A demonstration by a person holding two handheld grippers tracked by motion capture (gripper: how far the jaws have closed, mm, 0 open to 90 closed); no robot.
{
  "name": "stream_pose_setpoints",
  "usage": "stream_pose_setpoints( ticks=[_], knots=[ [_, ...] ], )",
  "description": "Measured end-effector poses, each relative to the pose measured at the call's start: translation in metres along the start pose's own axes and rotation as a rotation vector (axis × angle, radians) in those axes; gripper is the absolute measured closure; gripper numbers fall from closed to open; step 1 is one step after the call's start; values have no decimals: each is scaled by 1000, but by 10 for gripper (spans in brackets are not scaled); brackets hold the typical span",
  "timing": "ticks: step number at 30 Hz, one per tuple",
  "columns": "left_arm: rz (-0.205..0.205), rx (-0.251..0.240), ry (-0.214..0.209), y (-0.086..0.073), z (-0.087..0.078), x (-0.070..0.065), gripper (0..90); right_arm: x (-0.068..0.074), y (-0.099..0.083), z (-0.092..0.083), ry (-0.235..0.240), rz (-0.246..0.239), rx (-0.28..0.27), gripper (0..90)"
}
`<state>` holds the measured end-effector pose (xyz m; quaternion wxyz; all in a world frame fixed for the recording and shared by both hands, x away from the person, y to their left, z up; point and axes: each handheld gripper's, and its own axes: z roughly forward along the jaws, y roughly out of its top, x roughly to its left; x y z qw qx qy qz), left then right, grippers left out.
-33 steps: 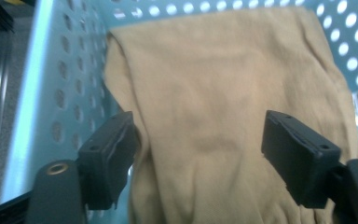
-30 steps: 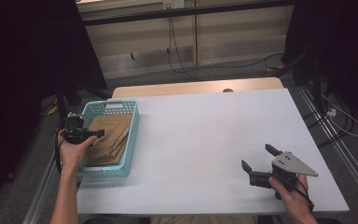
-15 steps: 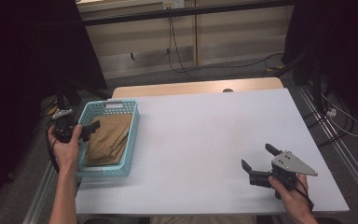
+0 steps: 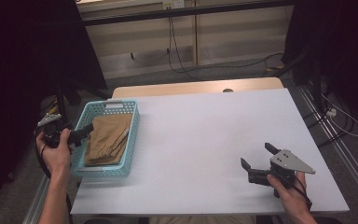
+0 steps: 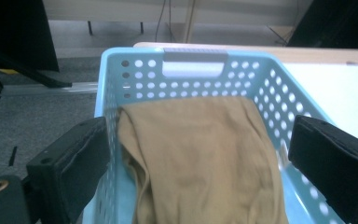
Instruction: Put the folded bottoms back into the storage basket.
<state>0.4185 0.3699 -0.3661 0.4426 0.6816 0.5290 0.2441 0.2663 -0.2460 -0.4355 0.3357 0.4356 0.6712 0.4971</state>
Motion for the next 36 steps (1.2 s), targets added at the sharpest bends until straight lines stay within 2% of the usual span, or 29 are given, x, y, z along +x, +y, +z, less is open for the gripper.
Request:
stream_pose_setpoints(
  ticks=[5,7,9,10,12,13,15,19,20,22,23,26,28,36],
  knots=[
    [34,-23,-25,-6,-16,-13,53,2,0,-1,1,-5,-3,24],
    [34,-41,-36,-8,-21,-20,53,1,0,-1,0,-4,-3,24],
    [9,-42,-70,-11,-27,-26,52,2,0,-1,0,-6,-4,24],
    [18,-36,-79,-12,-30,-31,52,2,0,0,0,-8,-4,24],
    [92,-53,-38,-14,-37,-44,52,2,0,0,1,-8,-1,24],
    [109,-56,-39,-14,-40,-48,52,2,0,0,2,-6,0,25],
    [109,-64,-76,-14,-43,-55,48,2,0,1,4,-8,0,24],
    [115,-73,-96,-13,-45,-66,47,3,1,1,6,-12,-2,24],
    [133,-68,-99,-12,-46,-69,47,3,1,1,6,-11,-2,24],
    [123,-73,-125,-11,-45,-74,47,3,1,1,7,-11,-1,24],
    [131,-75,-142,-11,-44,-77,47,2,1,1,6,-11,0,24],
    [142,-84,-149,-10,-42,-84,47,3,1,1,7,-12,-2,24],
    [140,-69,-184,-9,-40,-87,48,3,1,1,6,-11,-3,24],
    [175,-111,-239,-8,-35,-115,32,3,1,1,7,-13,-4,24]
  ],
)
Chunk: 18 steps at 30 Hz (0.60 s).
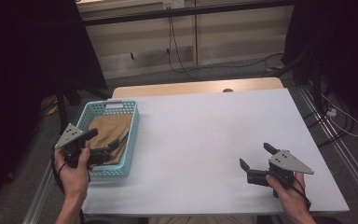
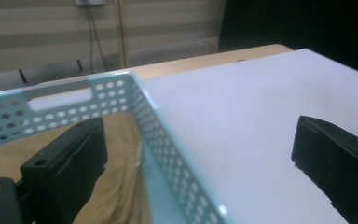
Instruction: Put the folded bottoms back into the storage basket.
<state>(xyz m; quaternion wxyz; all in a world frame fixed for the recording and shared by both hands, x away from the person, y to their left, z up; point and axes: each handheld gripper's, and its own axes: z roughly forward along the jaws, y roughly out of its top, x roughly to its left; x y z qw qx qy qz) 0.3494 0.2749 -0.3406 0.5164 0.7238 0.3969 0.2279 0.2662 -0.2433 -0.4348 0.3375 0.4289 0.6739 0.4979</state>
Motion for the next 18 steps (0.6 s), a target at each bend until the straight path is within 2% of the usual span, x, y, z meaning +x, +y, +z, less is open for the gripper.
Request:
stream_pose_setpoints(
  ticks=[3,8,11,18],
  knots=[
    [20,12,-16,3,6,-7,27,0,0,0,1,0,0,24],
    [21,3,-59,8,18,-16,27,0,0,-1,0,1,-2,24],
    [37,2,-60,10,23,-23,27,0,0,-1,-1,2,-3,24],
    [69,3,-106,12,34,-44,28,0,0,-1,1,1,-3,24]
  ],
)
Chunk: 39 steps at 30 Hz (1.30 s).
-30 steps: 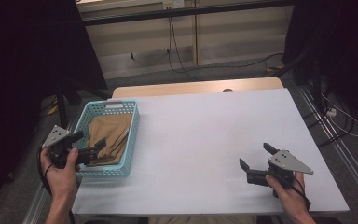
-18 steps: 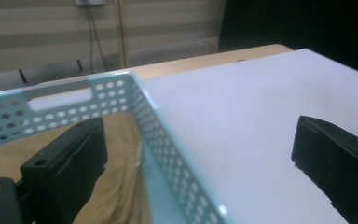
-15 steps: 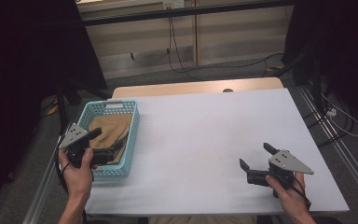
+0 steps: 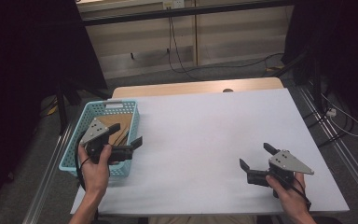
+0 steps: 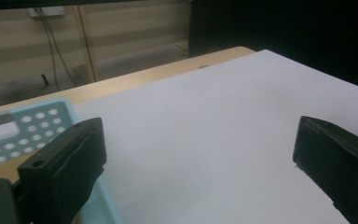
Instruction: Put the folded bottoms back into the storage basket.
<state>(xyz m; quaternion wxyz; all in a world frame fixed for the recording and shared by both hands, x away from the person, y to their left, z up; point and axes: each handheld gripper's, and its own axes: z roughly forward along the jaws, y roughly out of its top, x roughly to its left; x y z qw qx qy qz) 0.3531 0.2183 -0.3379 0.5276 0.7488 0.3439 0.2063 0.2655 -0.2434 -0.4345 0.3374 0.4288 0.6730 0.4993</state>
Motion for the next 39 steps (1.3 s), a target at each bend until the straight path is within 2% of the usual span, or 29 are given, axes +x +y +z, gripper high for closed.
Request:
stream_pose_setpoints(
  ticks=[2,4,5,18,20,22,27,30,33,36,39],
  knots=[
    [15,-13,-14,-2,3,-4,28,0,0,0,0,0,-1,24],
    [18,-1,-56,-3,8,-9,28,-1,0,0,-1,0,-1,24],
    [21,7,-62,-4,10,-11,29,-1,0,0,-2,1,0,24],
    [41,20,-106,-12,38,-33,31,-1,0,0,-1,-1,0,24],
    [32,31,-104,-17,41,-35,31,-1,-1,-1,0,0,1,26],
    [43,39,-88,-23,44,-36,31,0,-1,-1,2,-1,2,29],
    [27,60,-120,-39,49,-40,29,0,-1,0,-1,4,6,29],
    [9,59,-102,-48,49,-43,29,0,-1,-1,-3,4,6,29],
    [-58,66,-76,-58,50,-46,28,0,-1,-1,-7,1,3,29],
    [-20,67,-60,-63,50,-48,27,0,0,-2,-7,4,-1,28],
    [-23,68,-55,-66,52,-46,27,-1,0,-3,-4,5,-3,28]
  ],
)
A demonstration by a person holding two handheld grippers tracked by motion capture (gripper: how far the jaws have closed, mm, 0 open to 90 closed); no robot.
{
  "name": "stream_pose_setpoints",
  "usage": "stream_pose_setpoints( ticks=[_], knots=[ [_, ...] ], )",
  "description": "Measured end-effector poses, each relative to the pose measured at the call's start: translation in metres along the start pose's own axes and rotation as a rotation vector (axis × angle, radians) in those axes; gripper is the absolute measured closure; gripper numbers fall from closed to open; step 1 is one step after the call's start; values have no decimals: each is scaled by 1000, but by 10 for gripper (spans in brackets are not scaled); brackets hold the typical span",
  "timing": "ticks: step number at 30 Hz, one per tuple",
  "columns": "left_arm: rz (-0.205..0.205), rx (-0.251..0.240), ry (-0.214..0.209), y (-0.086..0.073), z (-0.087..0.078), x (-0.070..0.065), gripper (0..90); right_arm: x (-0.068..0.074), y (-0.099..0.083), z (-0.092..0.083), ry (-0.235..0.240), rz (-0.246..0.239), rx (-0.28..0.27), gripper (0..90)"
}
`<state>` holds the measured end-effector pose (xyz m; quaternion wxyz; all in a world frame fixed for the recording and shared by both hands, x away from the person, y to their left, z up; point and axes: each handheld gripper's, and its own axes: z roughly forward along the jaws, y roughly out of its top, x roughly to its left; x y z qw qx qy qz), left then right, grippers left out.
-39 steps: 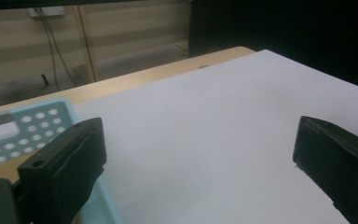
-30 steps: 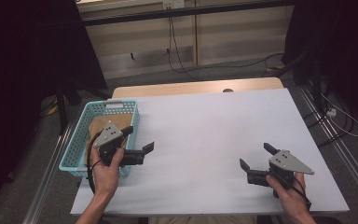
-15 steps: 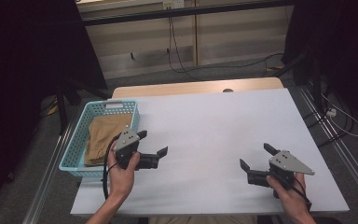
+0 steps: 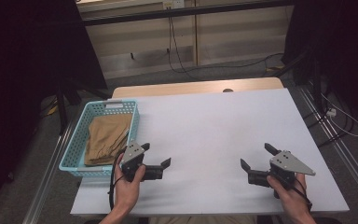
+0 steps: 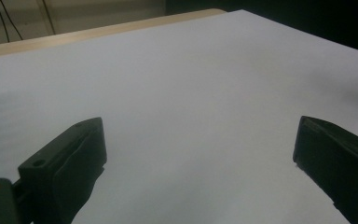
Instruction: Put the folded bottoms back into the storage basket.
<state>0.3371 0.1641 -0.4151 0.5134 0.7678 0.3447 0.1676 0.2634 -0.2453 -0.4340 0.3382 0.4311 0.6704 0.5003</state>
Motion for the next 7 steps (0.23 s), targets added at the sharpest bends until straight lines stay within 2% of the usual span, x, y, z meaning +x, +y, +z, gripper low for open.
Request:
stream_pose_setpoints(
  ticks=[7],
  knots=[
    [20,45,7,-5,8,-1,28,-3,0,-1,-2,3,1,28]
  ],
)
